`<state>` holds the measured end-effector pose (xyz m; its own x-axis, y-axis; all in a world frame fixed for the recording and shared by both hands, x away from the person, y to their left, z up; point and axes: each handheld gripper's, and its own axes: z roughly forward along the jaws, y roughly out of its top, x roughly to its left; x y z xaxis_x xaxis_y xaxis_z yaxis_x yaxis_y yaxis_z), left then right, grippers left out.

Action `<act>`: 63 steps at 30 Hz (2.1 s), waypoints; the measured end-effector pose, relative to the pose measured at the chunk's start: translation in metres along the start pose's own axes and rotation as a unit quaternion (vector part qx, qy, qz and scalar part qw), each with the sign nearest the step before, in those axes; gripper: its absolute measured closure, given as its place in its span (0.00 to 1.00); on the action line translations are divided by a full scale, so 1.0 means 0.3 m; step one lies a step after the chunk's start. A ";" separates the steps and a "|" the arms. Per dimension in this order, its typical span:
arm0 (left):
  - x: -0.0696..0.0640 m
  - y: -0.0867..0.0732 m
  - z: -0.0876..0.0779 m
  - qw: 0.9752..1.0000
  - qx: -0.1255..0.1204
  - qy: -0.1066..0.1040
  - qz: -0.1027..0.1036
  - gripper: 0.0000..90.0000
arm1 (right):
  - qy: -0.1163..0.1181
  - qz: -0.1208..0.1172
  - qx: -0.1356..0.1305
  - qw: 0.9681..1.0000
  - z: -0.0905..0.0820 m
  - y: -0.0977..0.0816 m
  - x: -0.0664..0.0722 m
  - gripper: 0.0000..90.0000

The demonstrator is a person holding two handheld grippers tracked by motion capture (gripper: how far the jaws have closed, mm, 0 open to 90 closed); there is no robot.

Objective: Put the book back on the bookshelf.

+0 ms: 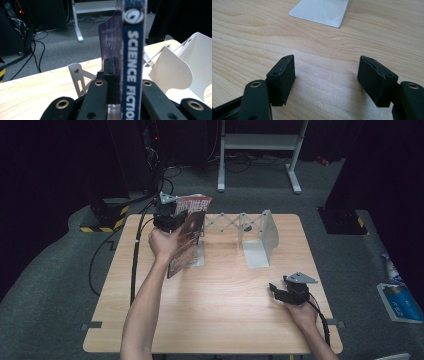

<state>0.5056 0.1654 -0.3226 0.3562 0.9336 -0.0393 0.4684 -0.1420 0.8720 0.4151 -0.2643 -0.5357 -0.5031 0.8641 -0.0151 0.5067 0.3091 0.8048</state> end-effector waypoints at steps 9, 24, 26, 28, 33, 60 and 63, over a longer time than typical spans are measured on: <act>0.003 0.037 -0.002 0.998 0.057 0.001 -0.001 0.91 | 0.000 0.000 0.000 1.000 0.000 0.000 0.000 0.34; 0.001 0.057 0.002 0.993 0.122 -0.009 -0.004 0.93 | 0.002 -0.002 0.000 1.000 0.000 0.000 -0.001 0.34; -0.008 0.052 -0.011 0.995 0.101 -0.009 0.005 0.93 | 0.002 -0.002 0.000 1.000 0.000 0.000 -0.001 0.34; -0.010 0.047 -0.024 0.996 0.084 -0.005 0.013 0.93 | 0.002 -0.002 0.000 1.000 0.000 0.000 0.000 0.34; 0.002 0.043 -0.050 0.999 0.046 0.002 0.014 0.93 | 0.002 -0.002 -0.001 1.000 0.000 0.000 0.000 0.34; -0.004 -0.035 -0.029 0.997 0.073 0.009 0.006 0.91 | 0.002 -0.002 0.000 1.000 0.000 0.000 0.000 0.34; 0.005 -0.034 -0.030 0.996 0.093 0.006 0.000 0.91 | 0.002 -0.002 0.000 1.000 0.000 0.000 0.000 0.34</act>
<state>0.4943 0.1712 -0.3271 0.3475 0.9371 -0.0331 0.6108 -0.1994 0.7662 0.4152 -0.2641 -0.5357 -0.5083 0.8610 -0.0163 0.5040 0.3128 0.8051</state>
